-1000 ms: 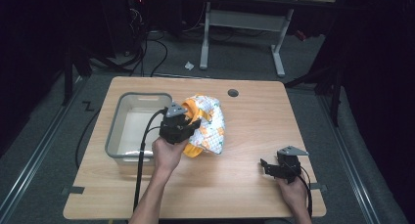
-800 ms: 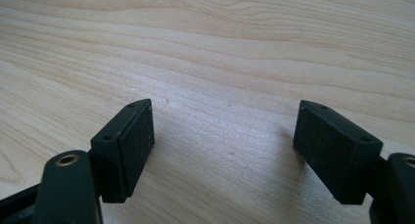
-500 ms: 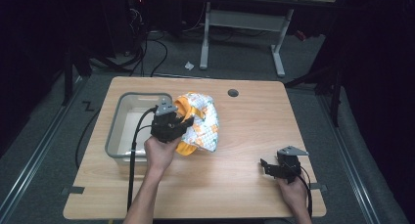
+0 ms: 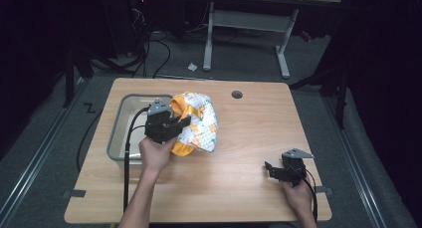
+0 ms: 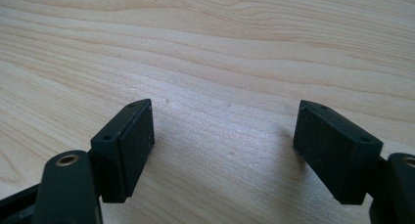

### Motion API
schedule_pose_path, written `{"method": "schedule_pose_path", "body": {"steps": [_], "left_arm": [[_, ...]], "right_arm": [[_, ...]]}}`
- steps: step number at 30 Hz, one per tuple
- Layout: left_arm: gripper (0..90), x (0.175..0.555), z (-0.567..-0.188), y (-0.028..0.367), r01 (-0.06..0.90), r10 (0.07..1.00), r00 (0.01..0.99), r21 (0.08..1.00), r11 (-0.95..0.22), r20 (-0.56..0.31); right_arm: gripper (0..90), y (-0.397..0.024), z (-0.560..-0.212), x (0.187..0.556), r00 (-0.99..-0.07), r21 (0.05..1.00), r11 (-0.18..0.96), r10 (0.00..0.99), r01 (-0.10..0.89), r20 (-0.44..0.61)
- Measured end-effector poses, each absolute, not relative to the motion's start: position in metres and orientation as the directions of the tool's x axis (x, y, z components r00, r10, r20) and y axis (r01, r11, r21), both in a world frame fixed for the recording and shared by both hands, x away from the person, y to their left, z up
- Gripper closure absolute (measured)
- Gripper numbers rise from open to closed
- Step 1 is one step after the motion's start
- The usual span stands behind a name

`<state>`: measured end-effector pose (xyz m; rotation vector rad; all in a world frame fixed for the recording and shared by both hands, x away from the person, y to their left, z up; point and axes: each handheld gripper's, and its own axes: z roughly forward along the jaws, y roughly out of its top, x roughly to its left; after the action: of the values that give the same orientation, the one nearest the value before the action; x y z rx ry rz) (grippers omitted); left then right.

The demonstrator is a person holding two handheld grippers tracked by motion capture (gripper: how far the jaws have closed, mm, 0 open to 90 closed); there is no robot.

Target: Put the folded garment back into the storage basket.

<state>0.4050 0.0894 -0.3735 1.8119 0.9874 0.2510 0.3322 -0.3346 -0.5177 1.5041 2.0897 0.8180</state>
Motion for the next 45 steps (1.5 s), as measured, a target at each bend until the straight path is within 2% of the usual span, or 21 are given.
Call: {"method": "schedule_pose_path", "body": {"steps": [45], "left_arm": [[80.0, 0.399, -0.364, 0.154, 0.505, 0.786, 0.577, 0.853, -0.129, -0.222]], "right_arm": [[23.2, -0.335, -0.518, 0.333, -0.316, 0.685, 0.237, 0.949, 0.689, -0.011]]}}
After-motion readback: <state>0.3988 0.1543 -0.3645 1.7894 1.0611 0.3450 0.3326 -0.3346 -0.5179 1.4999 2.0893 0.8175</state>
